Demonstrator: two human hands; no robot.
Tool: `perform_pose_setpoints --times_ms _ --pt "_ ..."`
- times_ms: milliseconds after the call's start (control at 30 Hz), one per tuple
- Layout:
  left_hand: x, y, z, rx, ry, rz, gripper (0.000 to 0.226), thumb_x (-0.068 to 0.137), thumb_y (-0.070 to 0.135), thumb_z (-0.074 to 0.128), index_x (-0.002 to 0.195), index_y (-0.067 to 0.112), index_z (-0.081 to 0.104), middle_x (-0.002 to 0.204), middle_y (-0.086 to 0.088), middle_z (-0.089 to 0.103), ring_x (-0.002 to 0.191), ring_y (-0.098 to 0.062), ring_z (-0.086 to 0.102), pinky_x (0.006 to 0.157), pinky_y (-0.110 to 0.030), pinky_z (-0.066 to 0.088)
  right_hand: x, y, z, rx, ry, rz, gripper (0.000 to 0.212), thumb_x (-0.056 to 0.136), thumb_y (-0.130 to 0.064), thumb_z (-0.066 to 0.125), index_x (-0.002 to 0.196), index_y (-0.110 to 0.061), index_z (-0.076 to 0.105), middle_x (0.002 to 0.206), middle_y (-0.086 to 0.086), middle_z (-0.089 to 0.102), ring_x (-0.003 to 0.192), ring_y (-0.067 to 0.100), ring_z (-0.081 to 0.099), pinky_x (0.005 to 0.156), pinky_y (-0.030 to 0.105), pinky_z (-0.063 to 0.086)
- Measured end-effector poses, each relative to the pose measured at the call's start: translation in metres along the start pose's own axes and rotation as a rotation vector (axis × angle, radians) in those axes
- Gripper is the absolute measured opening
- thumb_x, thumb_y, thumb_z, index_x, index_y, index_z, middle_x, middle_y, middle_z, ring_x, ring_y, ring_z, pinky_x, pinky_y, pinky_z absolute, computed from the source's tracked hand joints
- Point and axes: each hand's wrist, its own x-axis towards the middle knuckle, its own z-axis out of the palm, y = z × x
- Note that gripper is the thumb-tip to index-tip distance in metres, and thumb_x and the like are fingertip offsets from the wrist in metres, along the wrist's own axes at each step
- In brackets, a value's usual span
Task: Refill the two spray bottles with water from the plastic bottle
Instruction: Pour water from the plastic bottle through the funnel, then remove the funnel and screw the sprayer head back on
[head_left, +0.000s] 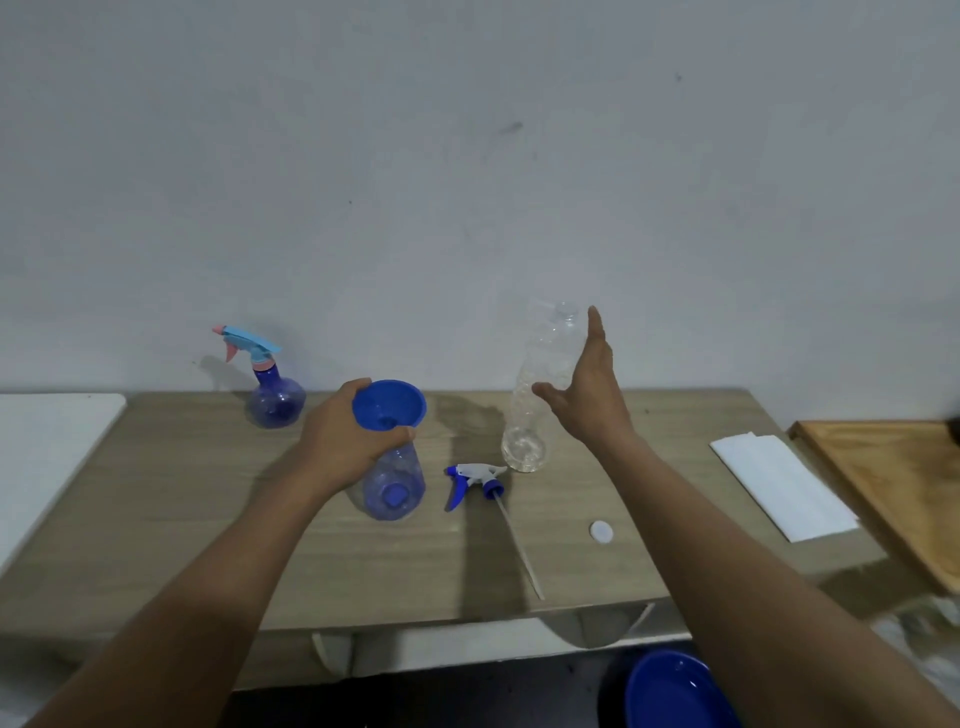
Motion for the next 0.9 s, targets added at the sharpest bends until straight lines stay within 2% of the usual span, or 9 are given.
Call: perform_pose_setpoints --times_ms 133,233,300,400,500,567,667,767,900 --pt "0.000 0.000 -0.001 -0.007 -0.010 -0.003 0.074 0.069 0.030 0.085 0.132 0.022 0.049 0.111 0.007 0.062 0.102 -0.016 0.060 0.085 -0.029 0.048 -0.013 -0.019 0.000 -0.057 0.120 -0.088 0.103 0.089 -0.014 0.071 0.159 -0.021 -0.004 0.165 0.012 0.005 0.153 0.028 0.005 0.121 0.049 0.026" --pt "-0.003 0.000 -0.001 0.010 -0.004 0.008 0.076 0.072 0.029 0.083 0.138 0.019 0.046 0.109 0.007 0.059 0.103 -0.018 0.058 0.083 -0.027 0.044 -0.027 -0.046 0.007 -0.078 0.265 -0.183 0.087 0.082 -0.001 0.056 0.156 -0.017 0.012 0.158 0.019 0.014 0.147 0.034 0.017 0.112 0.055 0.037" --pt "-0.002 -0.003 -0.001 0.011 -0.016 0.002 0.093 0.068 0.041 0.083 0.146 0.020 0.037 0.124 0.004 0.058 0.115 -0.020 0.057 0.090 -0.030 0.046 -0.035 -0.062 0.015 -0.080 0.285 -0.251 0.085 0.074 0.005 0.050 0.151 -0.014 0.021 0.153 0.021 0.021 0.141 0.035 0.025 0.106 0.056 0.042" --pt "-0.002 -0.009 -0.002 -0.012 -0.042 -0.019 0.124 0.053 0.062 0.080 0.155 0.026 0.019 0.141 0.001 0.051 0.125 -0.020 0.053 0.102 -0.039 0.047 -0.042 -0.082 0.031 -0.098 0.169 -0.317 0.082 0.072 0.007 0.050 0.148 -0.015 0.028 0.150 0.016 0.028 0.138 0.032 0.032 0.101 0.050 0.046" --pt "-0.004 -0.014 -0.003 -0.028 -0.050 -0.009 0.127 0.061 0.051 0.088 0.157 0.024 0.009 0.142 0.005 0.051 0.115 -0.015 0.057 0.091 -0.028 0.045 -0.045 -0.101 0.047 -0.100 0.007 -0.317 0.077 0.079 0.004 0.052 0.150 -0.019 0.030 0.150 0.007 0.030 0.132 0.026 0.040 0.089 0.039 0.052" --pt "-0.003 -0.020 -0.002 -0.066 -0.056 -0.015 0.126 0.063 0.043 0.090 0.157 0.023 0.009 0.141 0.007 0.051 0.107 -0.011 0.058 0.085 -0.025 0.043 -0.043 -0.111 0.056 -0.112 -0.125 -0.304 0.072 0.086 -0.001 0.053 0.151 -0.022 0.029 0.152 0.005 0.031 0.131 0.023 0.044 0.090 0.036 0.051" --pt "0.000 -0.032 0.001 -0.112 -0.100 -0.052 0.114 0.060 0.039 0.092 0.151 0.028 0.025 0.134 0.011 0.054 0.106 -0.009 0.059 0.076 -0.021 0.045 -0.036 -0.121 0.071 -0.156 -0.358 -0.274 0.067 0.094 -0.017 0.055 0.155 -0.023 0.025 0.156 0.005 0.030 0.136 0.024 0.043 0.104 0.036 0.044" --pt "0.004 -0.043 0.009 -0.157 -0.123 -0.062 0.090 0.057 0.040 0.093 0.134 0.030 0.046 0.123 0.010 0.060 0.106 -0.009 0.061 0.073 -0.021 0.047 -0.030 -0.125 0.085 -0.205 -0.528 -0.218 0.076 0.093 -0.042 0.061 0.157 -0.026 0.022 0.157 0.004 0.031 0.137 0.025 0.042 0.106 0.037 0.042" --pt "0.005 -0.051 0.020 -0.076 -0.131 -0.078 0.040 0.071 0.033 0.086 0.099 0.019 0.061 0.083 0.009 0.067 0.074 -0.004 0.063 0.058 -0.015 0.043 -0.022 -0.126 0.095 -0.322 -0.630 -0.189 0.095 0.082 -0.060 0.069 0.157 -0.025 0.024 0.155 0.004 0.035 0.139 0.027 0.039 0.108 0.041 0.040"
